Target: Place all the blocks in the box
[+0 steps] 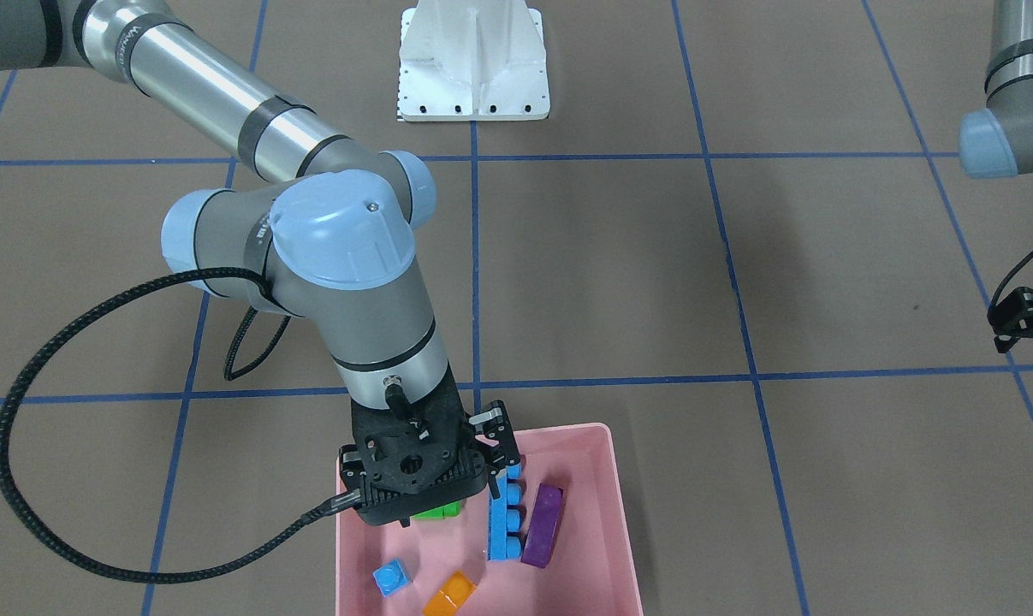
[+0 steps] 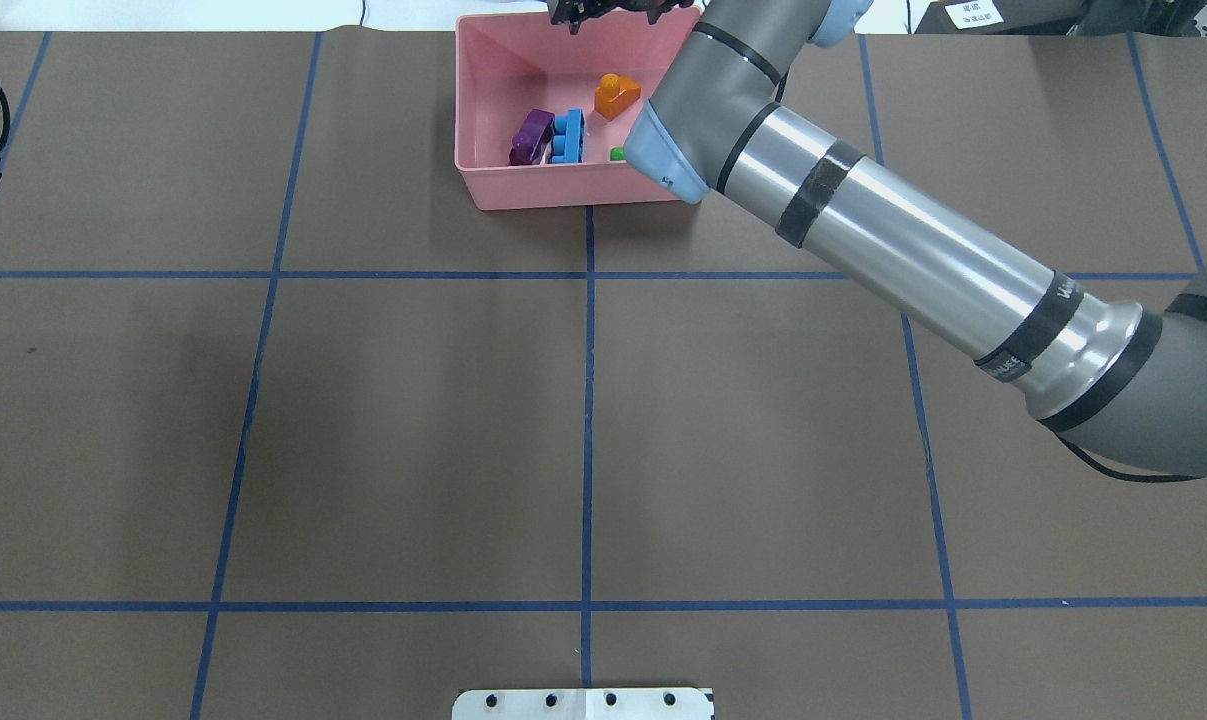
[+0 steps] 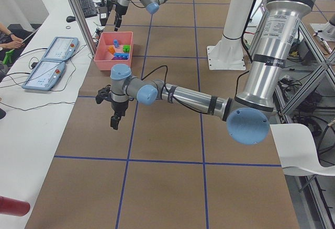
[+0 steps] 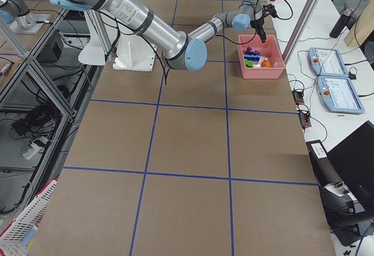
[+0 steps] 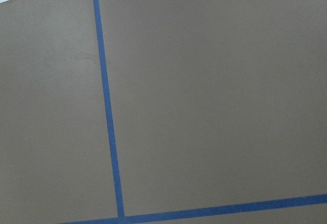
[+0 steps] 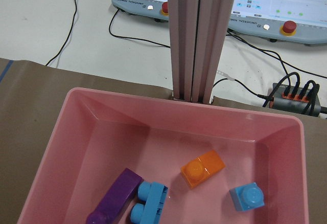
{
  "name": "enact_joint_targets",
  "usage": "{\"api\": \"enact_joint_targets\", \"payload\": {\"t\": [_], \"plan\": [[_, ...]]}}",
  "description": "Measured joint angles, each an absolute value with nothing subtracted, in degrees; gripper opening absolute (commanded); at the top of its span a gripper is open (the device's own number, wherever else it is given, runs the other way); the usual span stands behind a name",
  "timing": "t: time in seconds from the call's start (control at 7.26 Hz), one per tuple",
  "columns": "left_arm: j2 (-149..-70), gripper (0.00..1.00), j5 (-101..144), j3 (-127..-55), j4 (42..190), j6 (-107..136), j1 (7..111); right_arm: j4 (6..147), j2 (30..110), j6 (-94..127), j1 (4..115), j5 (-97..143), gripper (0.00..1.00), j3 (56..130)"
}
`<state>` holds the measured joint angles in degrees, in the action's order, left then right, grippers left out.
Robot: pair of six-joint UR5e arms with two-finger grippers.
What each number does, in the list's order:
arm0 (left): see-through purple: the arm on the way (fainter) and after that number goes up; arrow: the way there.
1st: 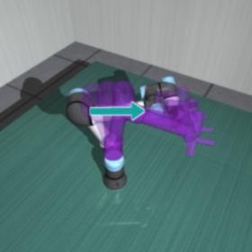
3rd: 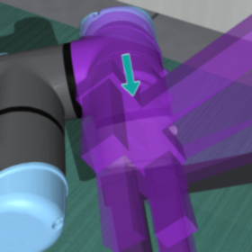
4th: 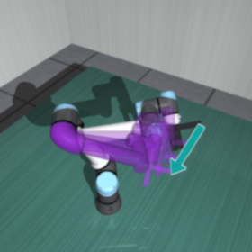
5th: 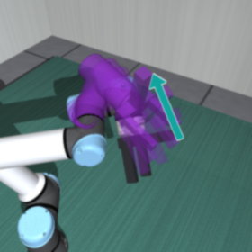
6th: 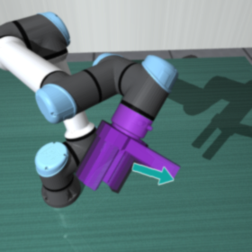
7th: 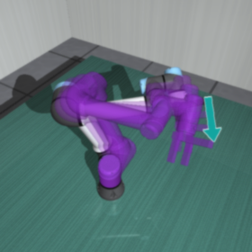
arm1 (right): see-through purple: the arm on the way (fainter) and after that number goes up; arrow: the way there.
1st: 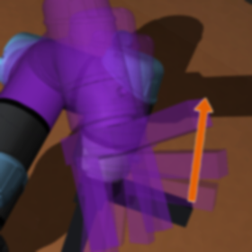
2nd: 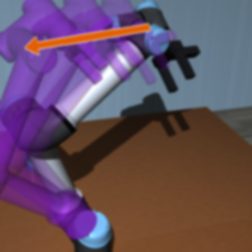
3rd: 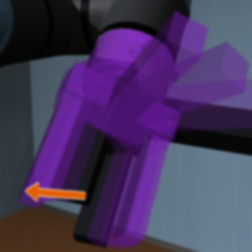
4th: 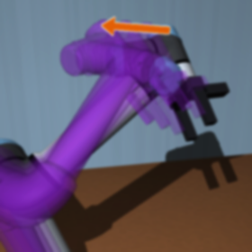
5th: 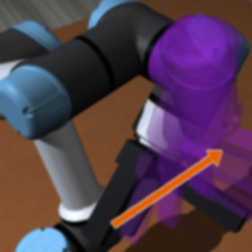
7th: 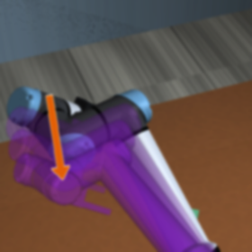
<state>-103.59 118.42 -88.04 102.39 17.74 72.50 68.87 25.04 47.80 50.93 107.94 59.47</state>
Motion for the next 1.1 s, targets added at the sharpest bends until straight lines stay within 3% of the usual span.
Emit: {"api": "enact_joint_targets", "payload": {"t": [0.41,0.83,1.1], "plan": [[-103.5,1.00,119.1,-87.5,102.5,17.6,73.4,90.7,27.9,43.1,59.6,119.3,1.00,73.1],[-101.7,1.00,119.3,-87.3,102.1,10.2,75.2,110.9,39.1,18.7,67.7,122.0,1.00,86.8],[-100.3,1.00,123.9,-87.2,101.8,6.6,78.7,111.2,50.2,6.3,73.6,126.7,1.00,90.2]]}}
